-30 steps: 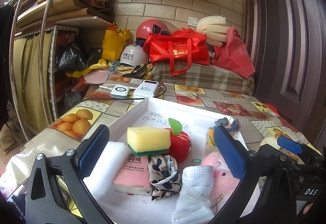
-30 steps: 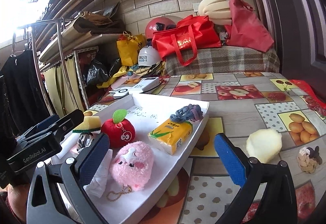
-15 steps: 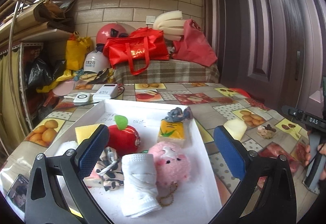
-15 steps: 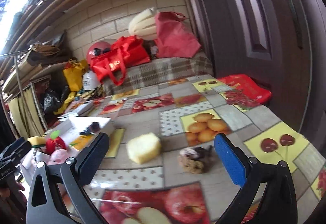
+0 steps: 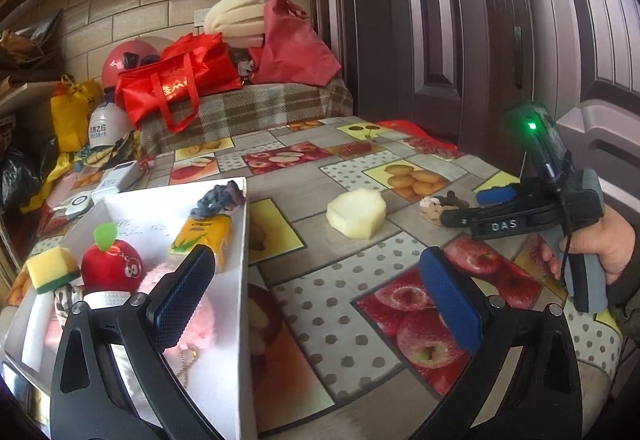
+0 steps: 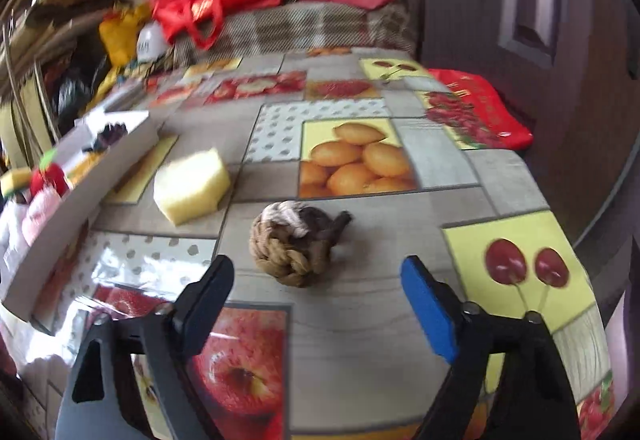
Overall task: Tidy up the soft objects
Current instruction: 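Grasp the pale yellow foam piece with the left gripper while the right gripper grasps the brown rope knot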
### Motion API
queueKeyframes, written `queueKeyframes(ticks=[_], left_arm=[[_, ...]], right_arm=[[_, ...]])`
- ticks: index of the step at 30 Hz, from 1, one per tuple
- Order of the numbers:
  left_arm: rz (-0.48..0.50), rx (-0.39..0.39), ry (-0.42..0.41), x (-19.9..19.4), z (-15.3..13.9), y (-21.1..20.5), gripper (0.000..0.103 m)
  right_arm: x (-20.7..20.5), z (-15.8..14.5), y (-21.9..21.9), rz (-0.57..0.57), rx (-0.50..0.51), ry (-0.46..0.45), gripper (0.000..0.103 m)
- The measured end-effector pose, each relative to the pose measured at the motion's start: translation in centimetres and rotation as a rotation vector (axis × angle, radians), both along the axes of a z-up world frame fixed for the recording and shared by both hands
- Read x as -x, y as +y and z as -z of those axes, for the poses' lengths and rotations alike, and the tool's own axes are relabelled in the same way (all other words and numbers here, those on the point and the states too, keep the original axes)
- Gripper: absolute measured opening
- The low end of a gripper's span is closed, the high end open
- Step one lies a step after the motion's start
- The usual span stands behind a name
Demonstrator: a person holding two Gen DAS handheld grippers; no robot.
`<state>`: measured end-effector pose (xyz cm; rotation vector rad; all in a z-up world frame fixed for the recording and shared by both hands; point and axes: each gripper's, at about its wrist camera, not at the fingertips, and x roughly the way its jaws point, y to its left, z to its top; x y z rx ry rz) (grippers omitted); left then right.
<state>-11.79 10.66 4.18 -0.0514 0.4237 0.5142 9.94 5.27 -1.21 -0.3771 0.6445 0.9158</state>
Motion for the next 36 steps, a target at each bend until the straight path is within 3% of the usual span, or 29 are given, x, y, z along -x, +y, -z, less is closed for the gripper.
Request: queueKeyframes(ticks=[6,7,8,9,12,15,21,28,34,35,36], left_arm=[[0.0,0.002,0.099,-2.5,0.7,-0.1,0.103],[-0.001,0.01,0.107,-2.8,0.8,0.1,0.103],[-0.002,0.019,0.118,-3.2,0.9,0.4,0.103],[-0.002,0.027,0.129,-3.7,1.0,0.5,0.103],[0.006,0.052,0.151,-4.9,1.4,0.8,0.103],[0.006,0.101,0.167,-6.7,1.6,1.5,0.103],[-0.03,0.178,0.225,-12.1,2.5,4.1,0.103],[-0.03,0.183,0.302,-17.8,3.2,5.8,0.103],[-0.031,0.272,0.368,-19.6,4.4,7.6,0.103],[-0.028,0.284,0.365,-19.5,4.5,7.7,0.096],[-0.024,0.295,0.357,-19.5,4.5,7.8,0.079]], right_arm=[[-1.8,1.1,3.3,-0.009,0.066,0.064,0.074],[-1.8,1.0,3.4,-0.014,0.067,0.058,0.07],[-1.6,0.9,3.5,-0.017,0.074,0.051,0.055],[-1.5,0.9,3.4,-0.024,0.072,0.045,0.048],[-1.4,0.5,2.8,-0.058,0.022,0.069,0.038],[-2.8,0.0,1.2,-0.037,-0.082,0.142,0.038],[-6.6,0.9,-1.7,0.022,-0.248,0.377,0.038],[-6.2,0.8,-1.5,-0.007,-0.255,0.396,0.038],[-6.4,0.9,-1.5,-0.009,-0.262,0.407,0.038],[-6.4,0.9,-1.5,-0.01,-0.26,0.407,0.038],[-6.4,0.9,-1.5,-0.011,-0.259,0.405,0.038]])
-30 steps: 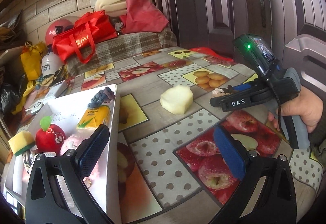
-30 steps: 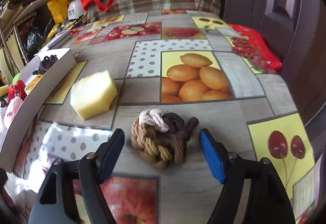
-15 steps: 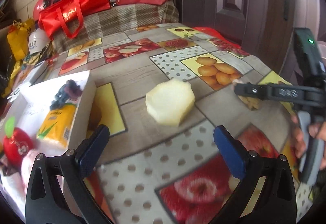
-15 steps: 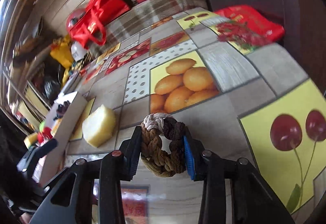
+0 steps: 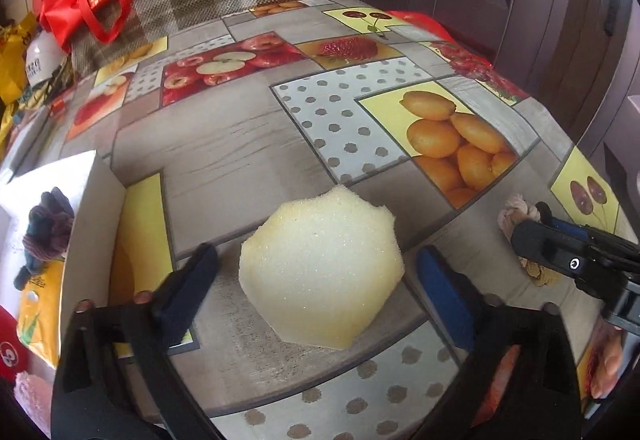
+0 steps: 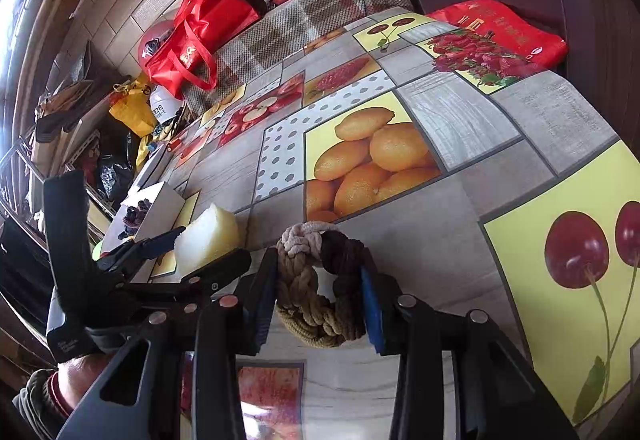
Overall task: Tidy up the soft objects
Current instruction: 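Grasp the pale yellow foam piece with the left gripper while the right gripper grasps the brown rope knot, then carry the foam piece with the left gripper while the right gripper carries the rope knot over the tray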
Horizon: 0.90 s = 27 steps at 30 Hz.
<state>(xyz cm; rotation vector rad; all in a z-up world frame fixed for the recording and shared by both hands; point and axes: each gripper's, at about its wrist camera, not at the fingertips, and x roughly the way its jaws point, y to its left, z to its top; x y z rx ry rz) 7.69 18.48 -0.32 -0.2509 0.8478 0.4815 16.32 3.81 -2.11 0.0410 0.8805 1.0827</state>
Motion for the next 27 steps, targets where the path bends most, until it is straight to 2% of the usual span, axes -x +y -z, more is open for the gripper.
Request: queueKeyframes(ticks=[2,5,8,11,15,24,27], left_arm=[[0.004,-0.005,-0.018,0.2,-0.2,-0.2,0.065],[0.05,-0.046,-0.033,0.2,-0.7,-1.4,0.06],[0.078,-0.151,-0.084,0.9,-1.8,-3.3,0.06],[0.084,-0.213,-0.166,2.4,-2.9,-4.5,0.06],[0.064,-0.228,-0.235,4.3,-3.7,-5.2,0.06],[0.055,-0.265,-0.302,7.4,-4.4,-7.2,0.06],[0.048,-0.256,-0.332,8.8,-4.6,-7.4,0.06]], right_arm=[[0.0,0.0,0.0,0.0,0.002,-0.002,0.038],[0.1,0.0,0.0,0.0,0.002,-0.003,0.038],[0.1,-0.1,0.0,0.002,-0.002,-0.005,0.038],[0.1,-0.3,-0.5,0.006,-0.03,-0.015,0.038],[0.9,-0.9,-0.8,0.02,-0.053,-0.066,0.038],[3.4,-2.5,-1.6,0.063,-0.083,-0.21,0.038],[5.2,-3.1,-1.6,0.071,-0.079,-0.292,0.038]])
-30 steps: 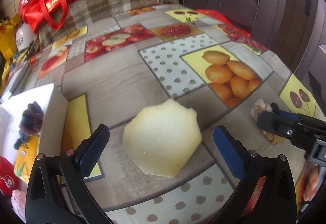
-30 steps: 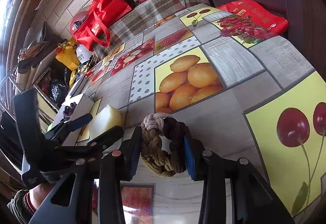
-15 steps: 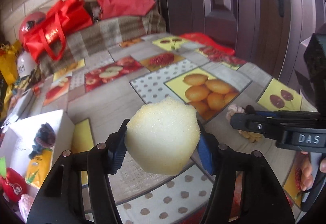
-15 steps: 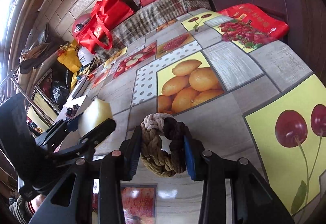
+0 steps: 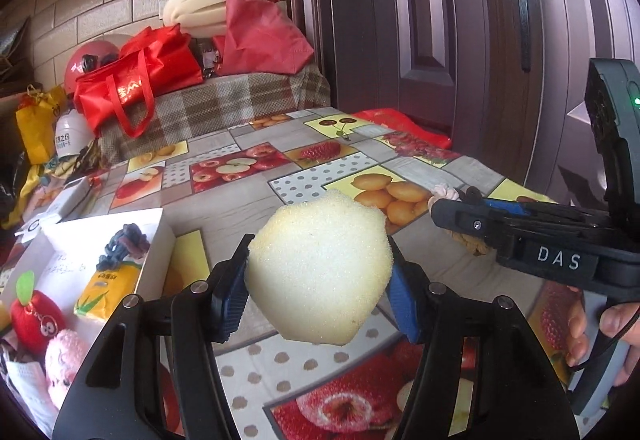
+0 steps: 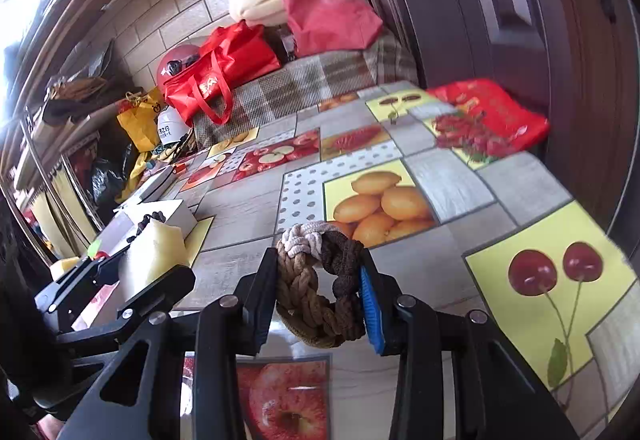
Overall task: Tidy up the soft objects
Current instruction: 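Carry the foam piece with the left gripper while the right gripper carries the rope knot over the tray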
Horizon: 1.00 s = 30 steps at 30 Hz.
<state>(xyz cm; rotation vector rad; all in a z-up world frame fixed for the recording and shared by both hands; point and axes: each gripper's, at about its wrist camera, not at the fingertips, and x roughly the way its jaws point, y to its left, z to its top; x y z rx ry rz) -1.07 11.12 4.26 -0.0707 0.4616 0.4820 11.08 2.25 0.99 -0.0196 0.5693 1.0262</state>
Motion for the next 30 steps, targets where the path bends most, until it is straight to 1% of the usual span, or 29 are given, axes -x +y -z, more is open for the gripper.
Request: queueKeyframes(ticks=[3,5,11,13,19,26,30], left_arm=[[-0.004,0.011,-0.013,1.0,-0.1,0.1,0.06],[-0.011,0.014,-0.023,1.6,-0.1,0.1,0.06],[-0.021,0.022,-0.048,3.4,-0.2,0.2,0.06],[-0.025,0.027,-0.054,4.0,-0.2,0.2,0.06],[-0.034,0.032,-0.061,5.9,-0.2,0.4,0.06],[-0.014,-0.009,-0.068,9.0,-0.2,-0.7,0.06],[-0.028,0.009,-0.081,10.7,-0.2,-0.2,0.06]], right_arm=[[2.0,-0.4,-0.1,0.015,-0.004,-0.082,0.038],[3.1,-0.5,-0.2,0.016,-0.004,-0.114,0.038],[6.7,-0.6,0.2,-0.027,0.031,-0.21,0.038],[7.5,-0.6,0.4,-0.035,0.035,-0.219,0.038],[8.5,-0.5,0.9,-0.034,0.037,-0.209,0.038],[10.3,-0.4,1.6,-0.049,0.046,-0.226,0.038],[11.6,-0.4,2.4,-0.073,0.048,-0.239,0.038]])
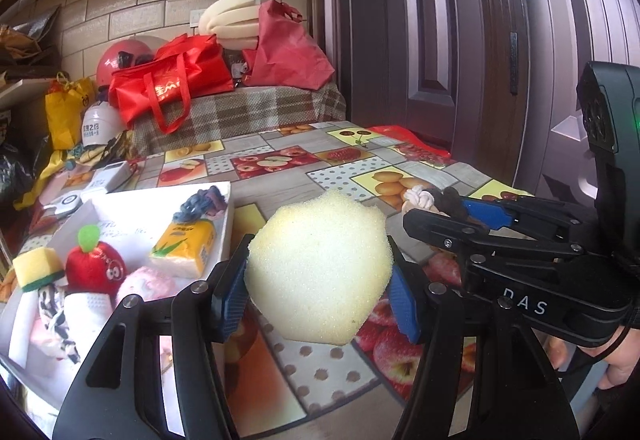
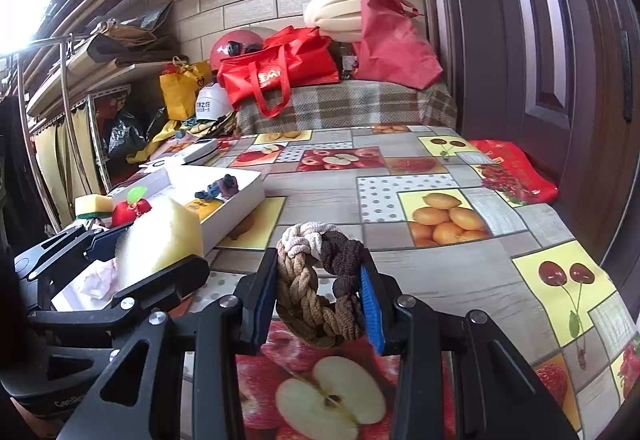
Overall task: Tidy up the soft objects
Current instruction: 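Carry the foam piece with the left gripper while the right gripper carries the rope knot over the tray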
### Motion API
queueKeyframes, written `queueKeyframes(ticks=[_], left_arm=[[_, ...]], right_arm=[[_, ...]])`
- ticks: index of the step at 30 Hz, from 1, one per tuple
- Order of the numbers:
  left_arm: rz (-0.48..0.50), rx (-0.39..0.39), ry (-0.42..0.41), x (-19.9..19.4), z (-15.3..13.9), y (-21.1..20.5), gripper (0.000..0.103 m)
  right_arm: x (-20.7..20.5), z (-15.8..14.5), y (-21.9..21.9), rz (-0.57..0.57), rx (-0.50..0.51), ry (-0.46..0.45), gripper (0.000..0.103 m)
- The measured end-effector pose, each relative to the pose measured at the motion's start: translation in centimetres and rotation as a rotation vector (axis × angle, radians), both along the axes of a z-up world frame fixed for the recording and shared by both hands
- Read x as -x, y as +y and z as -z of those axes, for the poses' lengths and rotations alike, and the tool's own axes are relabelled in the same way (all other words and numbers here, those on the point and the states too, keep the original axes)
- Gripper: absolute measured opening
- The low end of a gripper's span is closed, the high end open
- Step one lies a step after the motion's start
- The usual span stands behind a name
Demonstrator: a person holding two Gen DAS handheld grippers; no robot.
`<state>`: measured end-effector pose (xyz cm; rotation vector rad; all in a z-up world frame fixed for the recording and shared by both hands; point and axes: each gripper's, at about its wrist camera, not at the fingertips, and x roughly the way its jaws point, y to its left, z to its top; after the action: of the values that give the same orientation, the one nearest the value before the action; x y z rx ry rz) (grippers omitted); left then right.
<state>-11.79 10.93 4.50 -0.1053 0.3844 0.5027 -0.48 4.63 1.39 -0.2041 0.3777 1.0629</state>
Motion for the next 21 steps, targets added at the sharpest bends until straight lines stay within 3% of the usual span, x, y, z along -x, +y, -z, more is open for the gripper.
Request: queueKeyframes(ticks=[8,21], left_arm=[[-0.068,0.017,-0.009,4.0,0.1,2.0,0.06],[-0.292,0.046,-0.025,11.4,0.8,8.3,0.061]], right_arm=[[2.5,0.3,1.9,-0.052,0.022,-0.018,0.038],[5.9,0.7,5.0,-0.134,0.037,-0.033,0.038]])
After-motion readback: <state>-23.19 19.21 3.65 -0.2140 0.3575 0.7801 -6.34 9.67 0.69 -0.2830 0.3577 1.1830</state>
